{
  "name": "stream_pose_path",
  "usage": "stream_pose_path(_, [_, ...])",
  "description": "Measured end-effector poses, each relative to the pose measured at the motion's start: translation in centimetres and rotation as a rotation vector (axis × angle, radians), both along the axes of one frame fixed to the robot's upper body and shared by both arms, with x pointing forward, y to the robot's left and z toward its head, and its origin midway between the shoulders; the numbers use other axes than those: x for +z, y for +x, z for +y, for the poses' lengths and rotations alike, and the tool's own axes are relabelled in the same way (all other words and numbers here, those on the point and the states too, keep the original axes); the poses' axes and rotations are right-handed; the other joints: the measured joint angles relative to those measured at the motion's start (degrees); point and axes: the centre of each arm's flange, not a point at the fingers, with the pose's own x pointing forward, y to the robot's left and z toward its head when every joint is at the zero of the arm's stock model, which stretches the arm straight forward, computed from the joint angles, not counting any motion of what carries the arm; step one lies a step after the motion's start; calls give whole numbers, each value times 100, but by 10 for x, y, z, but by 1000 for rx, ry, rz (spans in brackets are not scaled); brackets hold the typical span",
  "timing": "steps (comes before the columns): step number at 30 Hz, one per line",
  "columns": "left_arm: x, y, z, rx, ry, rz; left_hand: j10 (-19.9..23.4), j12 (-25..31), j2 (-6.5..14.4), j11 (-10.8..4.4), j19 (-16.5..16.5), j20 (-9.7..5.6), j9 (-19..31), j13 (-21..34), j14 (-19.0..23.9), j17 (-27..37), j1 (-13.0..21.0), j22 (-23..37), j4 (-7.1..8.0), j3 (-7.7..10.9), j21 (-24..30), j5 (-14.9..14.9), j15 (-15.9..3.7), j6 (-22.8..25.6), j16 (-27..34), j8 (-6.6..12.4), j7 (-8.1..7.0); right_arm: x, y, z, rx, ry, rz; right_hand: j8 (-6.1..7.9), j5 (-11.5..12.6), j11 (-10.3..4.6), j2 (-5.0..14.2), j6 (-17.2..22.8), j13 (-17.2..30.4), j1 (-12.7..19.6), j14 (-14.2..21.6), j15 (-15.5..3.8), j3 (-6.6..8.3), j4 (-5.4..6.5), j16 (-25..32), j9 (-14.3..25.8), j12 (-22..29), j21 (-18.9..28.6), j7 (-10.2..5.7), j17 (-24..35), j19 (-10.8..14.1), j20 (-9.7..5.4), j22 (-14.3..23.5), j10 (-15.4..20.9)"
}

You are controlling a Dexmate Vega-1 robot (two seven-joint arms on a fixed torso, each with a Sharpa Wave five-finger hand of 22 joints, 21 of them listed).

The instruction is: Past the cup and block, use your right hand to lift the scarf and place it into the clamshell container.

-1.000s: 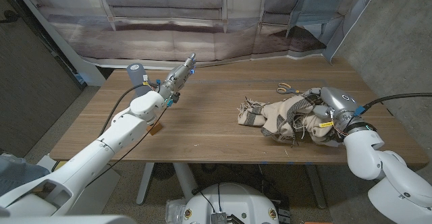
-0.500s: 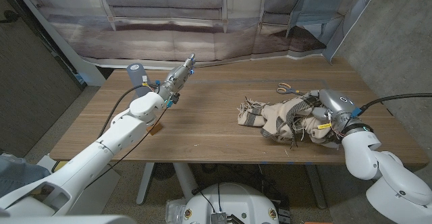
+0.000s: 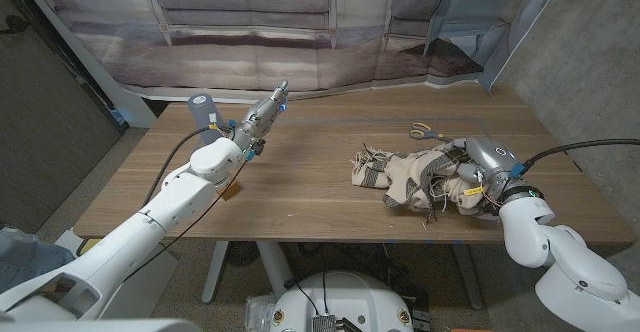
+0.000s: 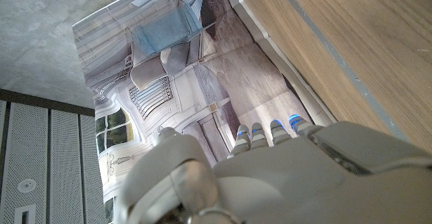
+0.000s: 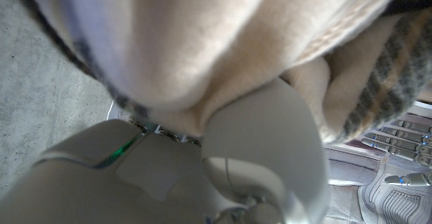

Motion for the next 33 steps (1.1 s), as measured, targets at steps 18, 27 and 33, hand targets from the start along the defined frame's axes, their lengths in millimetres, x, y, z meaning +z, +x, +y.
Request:
stream_pose_path(18, [-4, -3, 0, -3, -3, 3, 0, 0, 17, 0, 0, 0, 0, 0, 0, 0, 29, 0, 0, 0, 0, 0, 0, 0, 0, 0, 0, -7, 12, 2, 0, -9, 41, -14, -8, -10, 3, 0, 5, -3, 0, 0, 50, -1, -46, 5, -1, 39, 0, -22, 0, 0, 0, -13])
stream_pose_path(27, [-3, -4, -1, -4, -2, -1, 0, 0, 17, 0, 0, 0, 0, 0, 0, 0, 29, 0, 7, -44, 0, 0, 0, 0, 0, 0, 0, -9, 13, -1, -2, -7, 51, -202, -11, -20, 169, -54, -15, -169, -35, -35, 112, -3, -639, -229, -11, -146, 46, -507, 0, 0, -64, -171])
stream_pose_path(33, [-2, -4, -5, -10, -2, -4, 0, 0, 17, 0, 0, 0, 0, 0, 0, 0, 29, 0, 7, -44, 0, 0, 0, 0, 0, 0, 0, -10, 13, -2, 0, 11, 48, -615, -13, 109, 405, -591, -283, -531, -165, -294, 49, 135, -1223, -476, -56, -829, -10, -1071, -1041, 84, -151, -521])
